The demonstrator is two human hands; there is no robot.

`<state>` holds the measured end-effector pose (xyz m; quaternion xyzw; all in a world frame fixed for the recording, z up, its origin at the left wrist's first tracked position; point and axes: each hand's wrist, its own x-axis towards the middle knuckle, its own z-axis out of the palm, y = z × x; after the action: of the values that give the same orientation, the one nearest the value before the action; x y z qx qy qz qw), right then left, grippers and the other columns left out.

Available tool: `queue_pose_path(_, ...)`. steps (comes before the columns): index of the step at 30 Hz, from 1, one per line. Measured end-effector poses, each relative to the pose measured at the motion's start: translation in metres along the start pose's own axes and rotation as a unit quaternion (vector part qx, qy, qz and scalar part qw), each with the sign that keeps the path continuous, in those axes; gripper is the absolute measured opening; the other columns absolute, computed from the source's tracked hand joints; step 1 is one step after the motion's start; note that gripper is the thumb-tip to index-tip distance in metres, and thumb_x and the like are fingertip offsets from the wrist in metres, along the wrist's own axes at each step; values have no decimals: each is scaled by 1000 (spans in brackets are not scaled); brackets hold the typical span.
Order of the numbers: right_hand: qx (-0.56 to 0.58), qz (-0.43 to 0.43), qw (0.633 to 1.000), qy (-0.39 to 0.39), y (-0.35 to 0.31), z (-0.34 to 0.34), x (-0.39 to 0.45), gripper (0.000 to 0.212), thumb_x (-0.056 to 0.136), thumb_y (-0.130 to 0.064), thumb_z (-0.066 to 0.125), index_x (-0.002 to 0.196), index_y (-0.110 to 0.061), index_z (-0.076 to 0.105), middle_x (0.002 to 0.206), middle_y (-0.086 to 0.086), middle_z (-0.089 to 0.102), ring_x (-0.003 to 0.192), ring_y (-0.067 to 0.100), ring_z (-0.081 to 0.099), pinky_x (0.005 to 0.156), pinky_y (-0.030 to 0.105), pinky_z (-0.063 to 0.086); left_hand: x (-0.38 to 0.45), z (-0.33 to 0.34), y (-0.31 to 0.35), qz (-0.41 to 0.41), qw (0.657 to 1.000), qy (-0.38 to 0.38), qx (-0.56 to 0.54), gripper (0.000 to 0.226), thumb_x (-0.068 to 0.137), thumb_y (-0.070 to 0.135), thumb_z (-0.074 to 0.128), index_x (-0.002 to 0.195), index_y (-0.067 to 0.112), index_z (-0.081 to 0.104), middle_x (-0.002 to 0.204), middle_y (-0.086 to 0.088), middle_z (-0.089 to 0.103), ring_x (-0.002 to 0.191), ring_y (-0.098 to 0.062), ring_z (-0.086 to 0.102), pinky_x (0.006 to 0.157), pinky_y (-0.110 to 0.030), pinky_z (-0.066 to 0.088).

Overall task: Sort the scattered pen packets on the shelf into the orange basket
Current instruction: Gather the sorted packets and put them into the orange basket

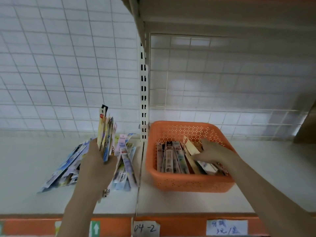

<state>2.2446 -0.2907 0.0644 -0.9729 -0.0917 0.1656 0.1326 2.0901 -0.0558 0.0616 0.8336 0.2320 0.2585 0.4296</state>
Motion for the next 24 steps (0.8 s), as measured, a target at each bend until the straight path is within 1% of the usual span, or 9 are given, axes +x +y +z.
queue_pose_path(2,10,-23,1000,8,9,-6,-4,71,91,-47,52,146,-12,26,144,9,44,120,24,52,92,31,42,-1,-1,7,1,1000,3,10,17,86,2,52,96,9,41,63,-6,44,52,-20,40,46,-28,31)
queue_pose_path(4,75,-55,994,64,21,-12,-8,55,92,-46,51,138,-16,42,134,2,53,108,19,58,84,27,43,-2,-1,18,10,1000,1,14,17,86,3,52,97,10,41,65,-6,44,54,-19,41,47,-28,31)
queue_pose_path(8,133,-94,942,294,60,-19,-15,23,94,-22,50,112,-14,63,112,3,64,95,16,57,82,22,39,0,13,50,43,999,-30,11,23,87,5,54,101,15,39,69,-4,47,58,-15,43,48,-26,33)
queue_pose_path(10,174,-82,912,362,83,-14,-19,18,94,-13,51,101,-9,66,98,2,66,85,14,55,78,22,37,1,27,68,73,996,-54,9,24,88,5,54,102,18,38,72,-1,46,60,-12,43,50,-22,33)
queue_pose_path(13,189,-40,909,369,117,7,-17,17,93,-8,51,100,-6,66,94,6,68,80,17,56,74,21,37,2,55,91,119,987,-106,15,28,90,7,52,108,20,35,76,1,45,60,-11,43,49,-20,35)
queue_pose_path(16,157,-31,925,344,138,36,-10,22,92,-11,52,110,-5,65,109,12,68,97,27,63,81,28,46,3,83,105,135,981,-136,18,34,92,8,50,120,18,36,78,3,43,62,-10,44,49,-21,35)
queue_pose_path(21,107,-66,953,276,145,66,-4,37,71,-34,53,95,-12,69,99,9,67,92,30,61,73,30,46,12,118,101,89,978,-173,70,33,91,12,51,117,14,32,88,-10,48,67,-23,50,54,-30,42)
queue_pose_path(23,104,-82,951,280,145,69,-1,39,71,-39,49,92,-14,70,95,5,67,88,27,61,76,34,51,16,128,96,56,974,-194,103,50,90,11,52,131,12,24,78,-6,46,61,-19,51,50,-30,43)
queue_pose_path(24,105,-88,948,286,147,70,1,40,72,-40,47,89,-12,70,92,6,68,84,28,61,74,36,52,17,132,93,35,971,-204,118,65,89,8,52,141,11,13,71,-4,44,55,-16,49,44,-27,41)
